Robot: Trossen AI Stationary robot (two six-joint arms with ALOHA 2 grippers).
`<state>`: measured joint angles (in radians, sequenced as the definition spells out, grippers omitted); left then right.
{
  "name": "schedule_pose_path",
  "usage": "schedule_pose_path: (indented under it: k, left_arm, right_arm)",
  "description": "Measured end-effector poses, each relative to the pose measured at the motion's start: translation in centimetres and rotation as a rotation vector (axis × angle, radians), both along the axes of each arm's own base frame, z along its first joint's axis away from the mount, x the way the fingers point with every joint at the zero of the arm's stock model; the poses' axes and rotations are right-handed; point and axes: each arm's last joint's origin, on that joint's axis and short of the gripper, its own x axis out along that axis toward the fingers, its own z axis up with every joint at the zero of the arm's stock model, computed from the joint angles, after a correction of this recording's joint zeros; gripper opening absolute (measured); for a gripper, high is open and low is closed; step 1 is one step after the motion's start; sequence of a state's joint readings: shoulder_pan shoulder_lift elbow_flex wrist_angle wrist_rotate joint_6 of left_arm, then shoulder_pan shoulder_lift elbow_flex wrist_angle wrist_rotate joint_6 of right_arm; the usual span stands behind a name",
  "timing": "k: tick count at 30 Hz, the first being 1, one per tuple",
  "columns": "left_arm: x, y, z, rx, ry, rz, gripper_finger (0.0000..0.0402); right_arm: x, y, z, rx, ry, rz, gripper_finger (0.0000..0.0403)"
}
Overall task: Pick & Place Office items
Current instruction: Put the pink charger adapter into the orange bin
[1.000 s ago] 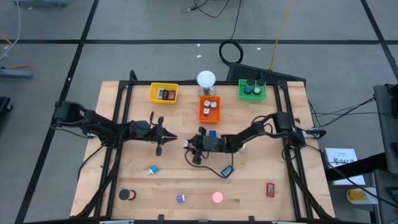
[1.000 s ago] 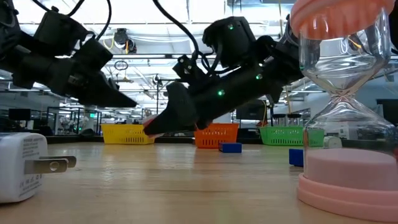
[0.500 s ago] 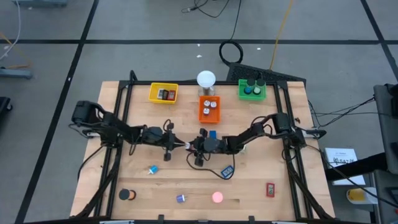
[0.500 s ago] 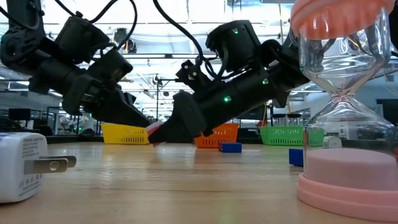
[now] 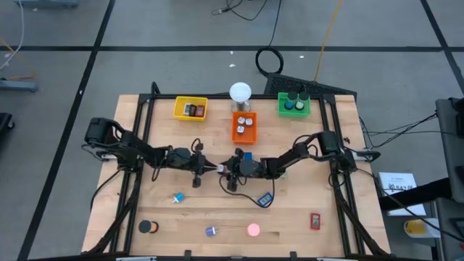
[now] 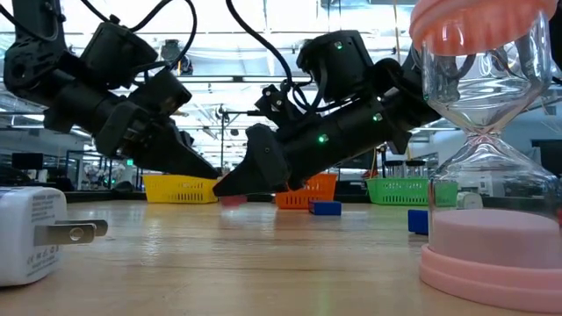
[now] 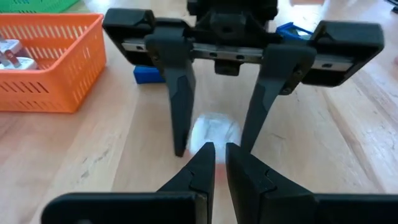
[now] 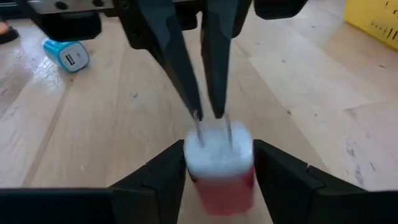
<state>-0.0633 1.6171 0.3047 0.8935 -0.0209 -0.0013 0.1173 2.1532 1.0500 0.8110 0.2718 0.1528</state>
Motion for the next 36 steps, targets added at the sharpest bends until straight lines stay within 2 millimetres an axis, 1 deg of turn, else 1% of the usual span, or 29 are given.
schedule_pose_path:
  k: [5, 11, 15, 21, 24, 27, 30, 33, 36]
  left_arm:
    - [0.3, 0.0, 0.2, -0.001, -0.009, 0.0, 0.0042]
    - [0.2, 0.0, 0.1, 0.0, 0.001, 0.0, 0.0042]
    - [-0.5, 0.0, -0.1, 0.002, -0.014, -0.002, 0.0042]
    - [-3.0, 0.2, -0.1, -0.004, -0.143, 0.007, 0.0042]
    - [-4.2, 0.4, 0.1, 0.004, -0.22, 0.061, 0.0042]
    - [-5.2, 0.7, -0.2, 0.001, -0.218, 0.127, 0.0042]
    - [-5.7, 0.8, -0.3, 0.011, -0.217, 0.168, 0.0042]
    - [-5.7, 0.9, -0.3, 0.021, -0.215, 0.171, 0.0042]
    - [-5.7, 0.9, -0.3, 0.021, -0.216, 0.171, 0.0042]
  right_arm:
    - [0.0, 0.0, 0.0, -0.001, 0.005, 0.0, 0.0202]
    - [-0.2, 0.0, -0.4, 0.011, 0.045, -0.007, 0.0217]
    - [-0.2, 0.0, -0.3, 0.003, 0.045, -0.024, 0.0224]
    - [-0.1, 0.0, 1.5, -0.022, 0.004, -0.029, 0.0225]
    - [-0.1, 0.0, 2.6, -0.006, -0.033, -0.037, 0.0223]
    - [-0.3, 0.0, 4.2, -0.015, -0.063, -0.032, 0.0222]
    - [-0.4, -0.1, 6.1, -0.014, -0.109, -0.034, 0.0215]
    - [-0.8, -0.2, 7.9, -0.017, -0.09, -0.064, 0.0187]
    - [-0.6, -0.4, 9.2, 0.016, 0.027, -0.108, 0.0133]
